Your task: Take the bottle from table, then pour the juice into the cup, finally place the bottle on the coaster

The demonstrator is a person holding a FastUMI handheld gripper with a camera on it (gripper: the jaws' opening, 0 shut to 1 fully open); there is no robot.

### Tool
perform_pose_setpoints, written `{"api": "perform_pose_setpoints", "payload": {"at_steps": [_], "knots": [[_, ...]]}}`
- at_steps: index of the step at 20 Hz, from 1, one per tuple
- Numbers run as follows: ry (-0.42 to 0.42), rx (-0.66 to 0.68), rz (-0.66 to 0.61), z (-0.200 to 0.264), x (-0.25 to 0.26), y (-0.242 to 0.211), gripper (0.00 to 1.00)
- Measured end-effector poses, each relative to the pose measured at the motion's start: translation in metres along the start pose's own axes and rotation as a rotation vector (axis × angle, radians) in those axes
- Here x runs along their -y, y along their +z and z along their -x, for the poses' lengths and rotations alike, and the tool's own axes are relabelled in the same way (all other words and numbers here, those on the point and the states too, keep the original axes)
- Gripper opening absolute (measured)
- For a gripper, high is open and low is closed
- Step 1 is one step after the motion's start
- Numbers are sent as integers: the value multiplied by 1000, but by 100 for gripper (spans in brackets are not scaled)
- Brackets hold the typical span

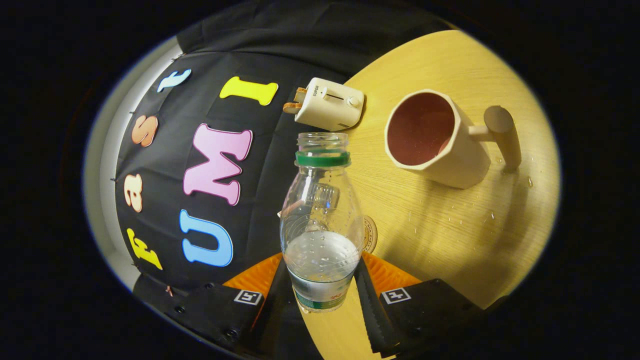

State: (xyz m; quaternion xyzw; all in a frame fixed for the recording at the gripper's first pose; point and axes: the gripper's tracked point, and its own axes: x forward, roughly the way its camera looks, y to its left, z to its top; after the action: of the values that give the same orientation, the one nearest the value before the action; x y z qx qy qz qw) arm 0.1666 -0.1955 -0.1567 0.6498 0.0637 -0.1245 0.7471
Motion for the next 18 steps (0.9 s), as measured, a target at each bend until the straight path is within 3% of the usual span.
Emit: {"api": "perform_pose_setpoints", "payload": {"at_steps": [7,18], "knots": [[-48,-4,-160,-11,9,11,71],[-50,14,-371,-20,6,27,71]]}}
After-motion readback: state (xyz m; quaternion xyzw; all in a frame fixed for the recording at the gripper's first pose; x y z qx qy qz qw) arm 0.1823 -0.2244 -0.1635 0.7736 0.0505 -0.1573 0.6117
